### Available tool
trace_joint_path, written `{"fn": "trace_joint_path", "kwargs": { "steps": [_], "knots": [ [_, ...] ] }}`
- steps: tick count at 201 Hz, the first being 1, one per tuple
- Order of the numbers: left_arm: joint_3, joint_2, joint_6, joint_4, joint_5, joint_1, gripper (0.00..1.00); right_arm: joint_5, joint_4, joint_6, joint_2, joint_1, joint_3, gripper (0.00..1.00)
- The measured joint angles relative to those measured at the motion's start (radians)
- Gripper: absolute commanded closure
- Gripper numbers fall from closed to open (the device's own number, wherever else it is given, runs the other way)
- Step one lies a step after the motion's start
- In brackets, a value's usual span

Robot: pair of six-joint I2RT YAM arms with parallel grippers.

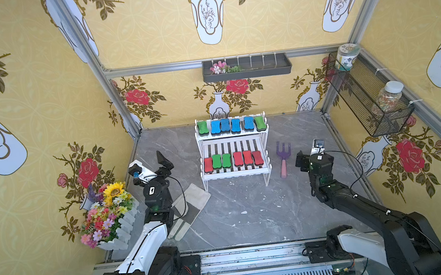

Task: Remove the whiteboard erasers from the shelf
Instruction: Pick up the whiteboard eraser from the shelf.

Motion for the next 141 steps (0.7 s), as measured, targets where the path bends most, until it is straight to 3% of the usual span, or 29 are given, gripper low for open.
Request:
{"fn": "trace_joint_path", "kwargs": {
  "steps": [21, 49, 95, 141],
  "knots": [
    [0.141, 0.024, -0.164, -0.160, 0.012, 0.013, 0.01, 0.054, -0.159, 0.178, 0.006, -0.020, 0.065, 0.03],
    [0.278, 0.103, -0.302, -0.313, 0.117, 0.027, 0.00, -0.023, -0.272, 0.306, 0.048, -0.077, 0.124, 0.03],
    [0.410, 0.163, -0.420, -0.447, 0.328, 0.027, 0.01, -0.223, -0.424, 0.369, 0.111, -0.089, 0.204, 0.03],
    [0.639, 0.240, -0.466, -0.591, 0.490, 0.027, 0.01, -0.321, -0.577, 0.378, 0.117, -0.082, 0.327, 0.03]
  ]
}}
